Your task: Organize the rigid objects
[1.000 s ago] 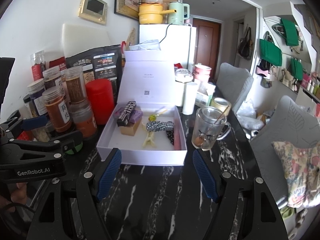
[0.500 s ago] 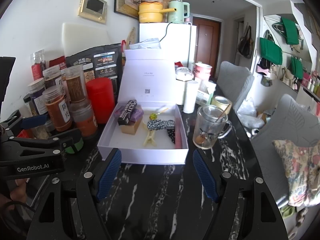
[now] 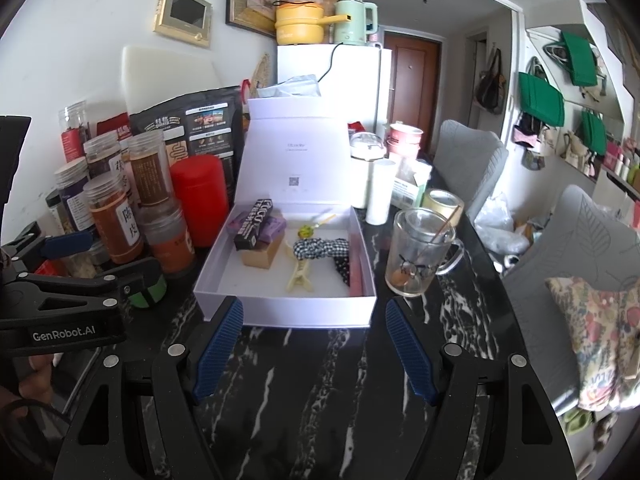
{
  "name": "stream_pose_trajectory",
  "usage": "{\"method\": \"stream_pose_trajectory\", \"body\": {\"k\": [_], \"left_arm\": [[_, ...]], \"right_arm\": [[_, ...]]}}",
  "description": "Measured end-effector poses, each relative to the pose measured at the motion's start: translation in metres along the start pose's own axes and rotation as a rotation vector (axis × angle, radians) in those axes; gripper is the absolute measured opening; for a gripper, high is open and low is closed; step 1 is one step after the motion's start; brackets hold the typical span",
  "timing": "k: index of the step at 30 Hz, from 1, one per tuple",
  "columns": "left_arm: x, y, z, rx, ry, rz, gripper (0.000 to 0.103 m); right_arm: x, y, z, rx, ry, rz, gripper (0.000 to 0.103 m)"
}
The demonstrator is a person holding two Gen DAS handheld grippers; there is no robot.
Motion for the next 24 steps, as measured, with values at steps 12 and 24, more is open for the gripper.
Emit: {"method": "stream_pose_trajectory", "body": {"k": [12, 24], "left_arm": [[0.0008, 0.0, -0.0025, 0.013, 0.004, 0.0, 0.102], [0.0033, 0.0024, -0.004, 0.016, 0.012, 0.009, 0.102]], "right_arm": [[0.0, 0.0003, -0.0033, 0.006, 0.005, 0.002, 0.075], [0.0019, 0.0021, -0.0063, 0.013, 0.013, 0.01, 0.075]]}}
Point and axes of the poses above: each gripper's, at about its wrist camera, not at the fingertips, and x roughly the way its jaws point, z to its left, y to its underside, the point moved 5 cm from there along x, roughly the way its jaws point, and after that the axes turned 6 degrees about -y, right-handed, at the moved point
